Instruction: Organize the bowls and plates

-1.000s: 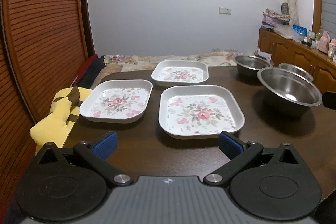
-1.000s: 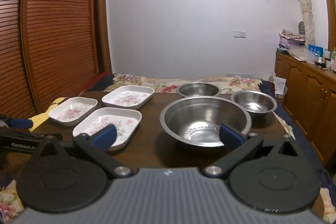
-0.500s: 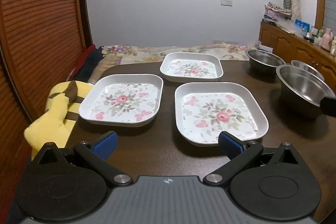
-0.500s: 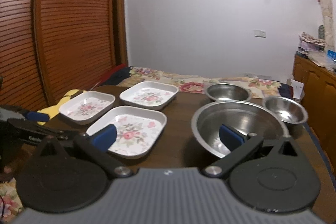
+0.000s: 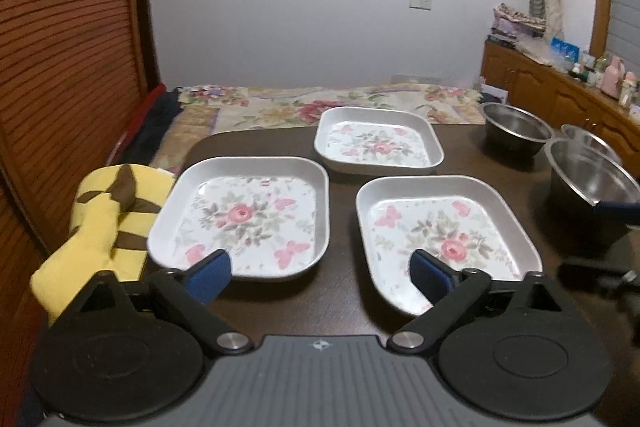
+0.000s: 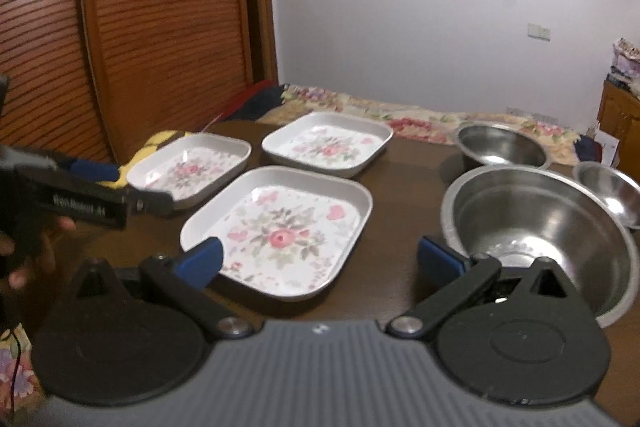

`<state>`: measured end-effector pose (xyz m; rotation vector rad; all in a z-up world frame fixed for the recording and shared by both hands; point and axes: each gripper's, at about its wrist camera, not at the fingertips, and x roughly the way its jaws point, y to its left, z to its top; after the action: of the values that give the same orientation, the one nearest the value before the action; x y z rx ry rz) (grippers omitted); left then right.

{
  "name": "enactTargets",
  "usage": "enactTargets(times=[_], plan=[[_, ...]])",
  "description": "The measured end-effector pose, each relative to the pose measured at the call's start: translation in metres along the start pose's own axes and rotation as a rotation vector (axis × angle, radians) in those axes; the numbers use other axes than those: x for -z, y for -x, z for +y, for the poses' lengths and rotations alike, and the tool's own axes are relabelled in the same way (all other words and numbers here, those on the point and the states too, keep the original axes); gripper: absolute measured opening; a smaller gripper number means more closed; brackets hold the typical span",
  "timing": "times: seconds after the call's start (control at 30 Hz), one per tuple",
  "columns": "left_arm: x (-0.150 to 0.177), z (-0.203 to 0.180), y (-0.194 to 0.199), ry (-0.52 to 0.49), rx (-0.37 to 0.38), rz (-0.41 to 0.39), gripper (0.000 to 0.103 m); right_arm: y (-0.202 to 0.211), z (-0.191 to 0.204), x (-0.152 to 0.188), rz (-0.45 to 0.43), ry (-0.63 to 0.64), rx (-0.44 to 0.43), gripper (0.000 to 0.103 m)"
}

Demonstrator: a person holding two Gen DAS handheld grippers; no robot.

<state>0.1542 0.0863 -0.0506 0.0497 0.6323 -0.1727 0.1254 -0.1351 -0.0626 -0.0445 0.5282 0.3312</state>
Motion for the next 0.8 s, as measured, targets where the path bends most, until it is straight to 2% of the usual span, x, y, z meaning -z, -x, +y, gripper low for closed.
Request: enactTargets(times=[0.07, 0.13, 0.17, 0.23, 0.33, 0.47, 0.53, 0.63, 0.8], plan=[[-0.003, 0.0, -0.004, -0.006, 0.017, 0.001, 0.088, -0.005, 0.003, 0.0, 0.009, 0.007, -0.004, 0.098], [-0.006, -0.001, -0.007, -0.014, 0.035, -0.001, 0.082, -0.01, 0.004, -0.002, 0.022, 0.007, -0.004, 0.085], [-0.007, -0.002, -0.009, -0.017, 0.042, -0.002, 0.08, -0.013, 0.004, -0.003, 0.03, 0.005, -0.002, 0.084], [-0.009, -0.002, -0.012, -0.016, 0.058, -0.004, 0.069, -0.02, 0.004, -0.004, 0.043, 0.005, 0.001, 0.082], [-0.011, -0.005, -0.019, -0.025, 0.073, 0.005, 0.059, -0.025, 0.005, -0.003, 0.05, 0.004, 0.014, 0.073], [-0.013, -0.008, -0.03, -0.035, 0.091, 0.02, 0.055, -0.032, 0.003, -0.003, 0.06, -0.003, 0.036, 0.065], [-0.013, -0.009, -0.033, -0.032, 0.101, 0.027, 0.049, -0.035, 0.001, -0.003, 0.064, -0.009, 0.044, 0.063], [-0.012, -0.011, -0.037, -0.034, 0.109, 0.036, 0.046, -0.04, -0.001, -0.003, 0.071, -0.016, 0.043, 0.059], [-0.009, -0.013, -0.042, -0.038, 0.113, 0.051, 0.041, -0.047, -0.003, -0.001, 0.078, -0.025, 0.045, 0.058]])
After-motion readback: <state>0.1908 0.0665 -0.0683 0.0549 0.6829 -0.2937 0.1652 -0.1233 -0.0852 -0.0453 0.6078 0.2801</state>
